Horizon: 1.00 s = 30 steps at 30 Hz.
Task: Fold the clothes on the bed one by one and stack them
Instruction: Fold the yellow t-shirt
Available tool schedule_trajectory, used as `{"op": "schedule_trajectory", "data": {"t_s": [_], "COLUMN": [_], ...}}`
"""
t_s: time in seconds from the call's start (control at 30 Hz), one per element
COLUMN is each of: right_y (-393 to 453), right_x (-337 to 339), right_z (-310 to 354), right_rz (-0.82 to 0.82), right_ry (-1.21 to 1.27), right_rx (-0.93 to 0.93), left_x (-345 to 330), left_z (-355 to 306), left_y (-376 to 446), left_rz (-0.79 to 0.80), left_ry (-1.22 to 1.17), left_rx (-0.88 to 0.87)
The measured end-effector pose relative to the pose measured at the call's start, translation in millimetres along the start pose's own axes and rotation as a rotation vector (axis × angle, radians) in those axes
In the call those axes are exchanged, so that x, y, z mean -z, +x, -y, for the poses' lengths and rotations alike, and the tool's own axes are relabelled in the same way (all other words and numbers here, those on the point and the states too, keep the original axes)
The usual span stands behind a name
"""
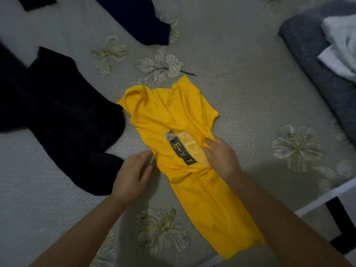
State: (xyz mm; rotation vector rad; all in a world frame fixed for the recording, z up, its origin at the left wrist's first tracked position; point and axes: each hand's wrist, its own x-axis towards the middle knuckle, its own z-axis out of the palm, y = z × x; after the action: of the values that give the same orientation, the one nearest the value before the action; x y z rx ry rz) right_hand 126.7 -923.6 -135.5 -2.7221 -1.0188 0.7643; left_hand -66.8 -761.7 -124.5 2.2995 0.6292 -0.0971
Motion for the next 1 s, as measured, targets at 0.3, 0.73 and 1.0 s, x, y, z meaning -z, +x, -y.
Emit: {"op": "schedule_trajectory", "data": {"t_s": [0.3, 0.73, 1.0], "right_y": [10, 105, 69], "right_x": [74, 109, 143], "right_z": [-74, -66, -201], "right_rz": [-0.175, -0.268, -0.165], "right_ry": [-0.428, 0.144, -0.394], "right_rx": [-0.030, 0.074, -0.449], "left_x": [-15, -7, -48], "left_z": [-44, -72, -101], "left_y": [96, 145, 170], "left_rz": [-0.111, -0.296, 0.114], "left_ry": [0.088, -0.344, 0.465], "left_rx": [0.189, 0.263, 0.170]}}
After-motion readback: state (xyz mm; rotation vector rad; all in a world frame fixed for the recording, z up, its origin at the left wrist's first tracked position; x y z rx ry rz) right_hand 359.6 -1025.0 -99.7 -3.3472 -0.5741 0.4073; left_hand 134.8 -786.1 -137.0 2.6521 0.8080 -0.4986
